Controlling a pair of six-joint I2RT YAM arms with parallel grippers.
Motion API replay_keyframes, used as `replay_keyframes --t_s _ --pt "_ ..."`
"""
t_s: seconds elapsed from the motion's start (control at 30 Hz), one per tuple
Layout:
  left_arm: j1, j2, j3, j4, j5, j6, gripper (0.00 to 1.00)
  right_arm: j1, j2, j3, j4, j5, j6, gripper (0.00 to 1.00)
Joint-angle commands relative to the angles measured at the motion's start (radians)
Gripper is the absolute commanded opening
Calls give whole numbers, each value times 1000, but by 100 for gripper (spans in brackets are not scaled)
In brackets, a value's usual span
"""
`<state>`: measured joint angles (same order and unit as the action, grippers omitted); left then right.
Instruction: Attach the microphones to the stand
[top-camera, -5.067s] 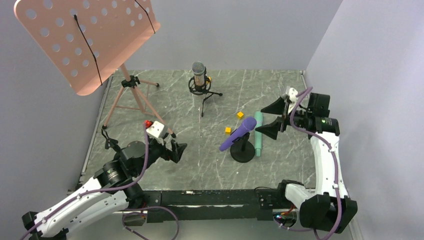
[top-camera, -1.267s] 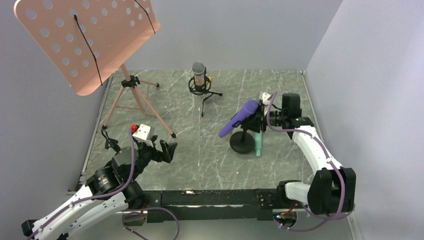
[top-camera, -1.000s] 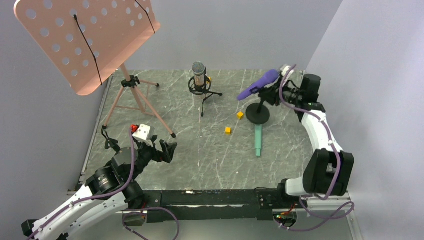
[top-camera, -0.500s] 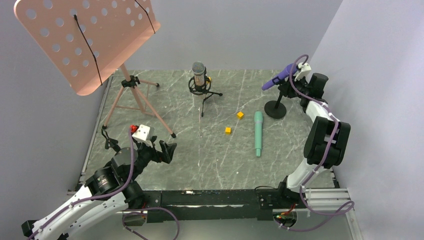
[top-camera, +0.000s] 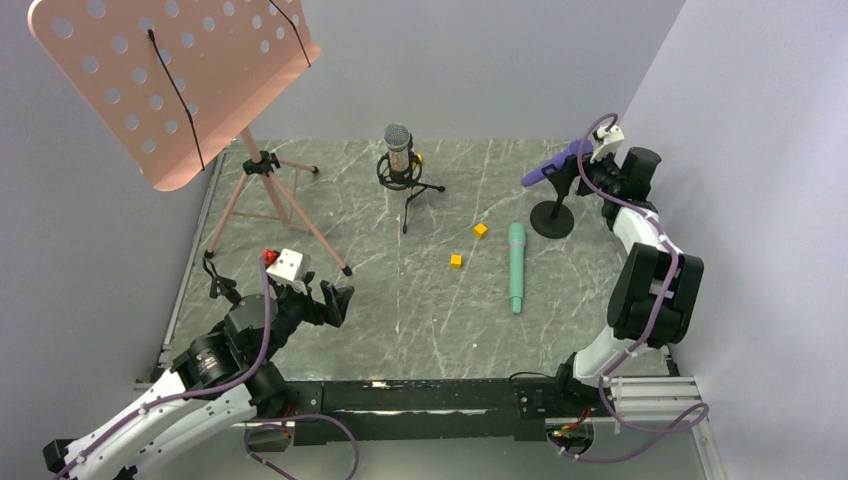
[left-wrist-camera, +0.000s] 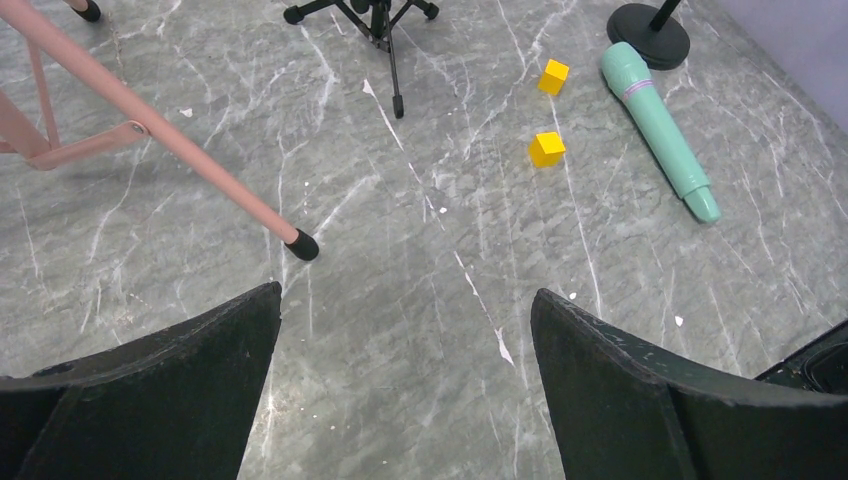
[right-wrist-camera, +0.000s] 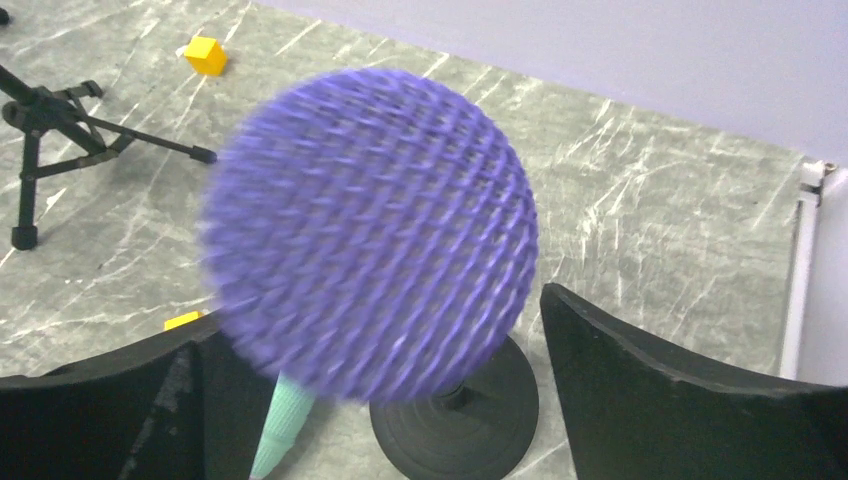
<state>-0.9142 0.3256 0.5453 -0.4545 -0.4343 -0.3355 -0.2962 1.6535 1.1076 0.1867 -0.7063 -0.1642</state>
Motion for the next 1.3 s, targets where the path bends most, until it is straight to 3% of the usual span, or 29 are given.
replay_keyframes --t_s 0.0,0.13,0.33,0.4,0.67,1.27 --pt "-2 7 29 6 9 5 99 -16 -122 -36 31 -17 -24 100" --pt "-2 11 50 -5 20 5 99 -35 -185 -41 -89 -37 -37 100" --pt "-2 6 79 -11 67 -9 99 -66 -281 44 -524 -127 -39 100" --pt "-2 0 72 0 77 -12 99 -68 -332 47 -600 -161 -12 100" --pt "-2 49 97 18 94 7 99 -66 -609 -70 -516 -151 200 100" --pt "-2 98 111 41 115 10 99 -67 -655 -54 -582 -243 229 100"
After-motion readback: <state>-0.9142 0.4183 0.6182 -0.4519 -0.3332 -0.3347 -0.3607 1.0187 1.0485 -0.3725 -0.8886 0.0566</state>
